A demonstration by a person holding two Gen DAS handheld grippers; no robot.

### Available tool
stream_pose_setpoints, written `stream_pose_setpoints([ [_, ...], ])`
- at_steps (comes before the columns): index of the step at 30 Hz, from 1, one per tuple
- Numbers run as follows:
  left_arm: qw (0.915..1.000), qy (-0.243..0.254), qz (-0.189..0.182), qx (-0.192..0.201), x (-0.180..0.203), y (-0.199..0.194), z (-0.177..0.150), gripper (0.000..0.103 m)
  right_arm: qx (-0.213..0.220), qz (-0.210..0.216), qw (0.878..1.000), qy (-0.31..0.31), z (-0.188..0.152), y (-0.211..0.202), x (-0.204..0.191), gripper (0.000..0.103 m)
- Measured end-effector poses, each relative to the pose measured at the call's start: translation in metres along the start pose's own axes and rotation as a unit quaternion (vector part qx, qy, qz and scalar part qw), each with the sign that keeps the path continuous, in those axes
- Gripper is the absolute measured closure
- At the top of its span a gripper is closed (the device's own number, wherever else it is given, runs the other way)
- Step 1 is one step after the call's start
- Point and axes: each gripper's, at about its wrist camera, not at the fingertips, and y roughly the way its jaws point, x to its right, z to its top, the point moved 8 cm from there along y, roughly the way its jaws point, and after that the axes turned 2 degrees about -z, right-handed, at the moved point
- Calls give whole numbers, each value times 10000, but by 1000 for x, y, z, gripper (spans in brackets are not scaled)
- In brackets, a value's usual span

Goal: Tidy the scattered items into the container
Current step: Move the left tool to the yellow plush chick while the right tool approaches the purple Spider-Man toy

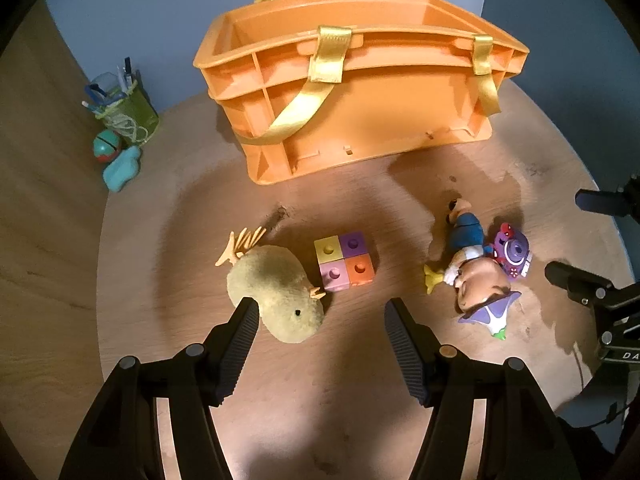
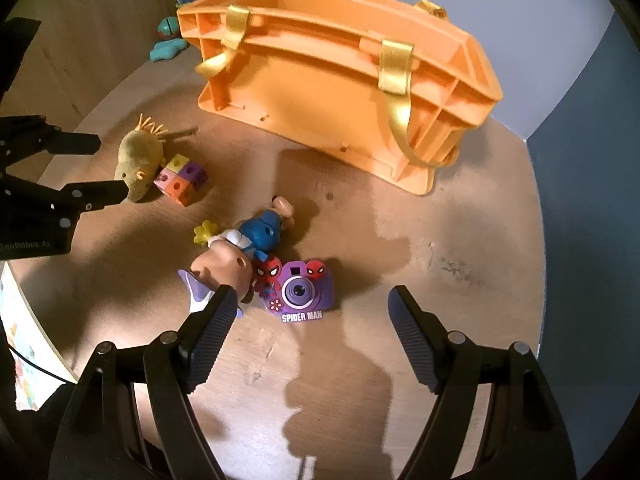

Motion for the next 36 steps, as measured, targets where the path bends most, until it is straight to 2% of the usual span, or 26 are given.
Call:
stream_pose_setpoints([
  [11,9997,-56,-78,-218,-3,25,1,41,-470,27,9987,198,-8,32,1,27],
  [21,9997,-45,-85,-205,-7,34,5,41,-766,92,9967,268,-10,56,-2,27],
  [27,9996,-68,-119,-235,-6,32,5,41,-853,104,9958,311,-11,63,-2,27],
  [36,9994,-203,17,-271,-19,38,10,41,-899,94,9953,340,-11,66,-6,27],
])
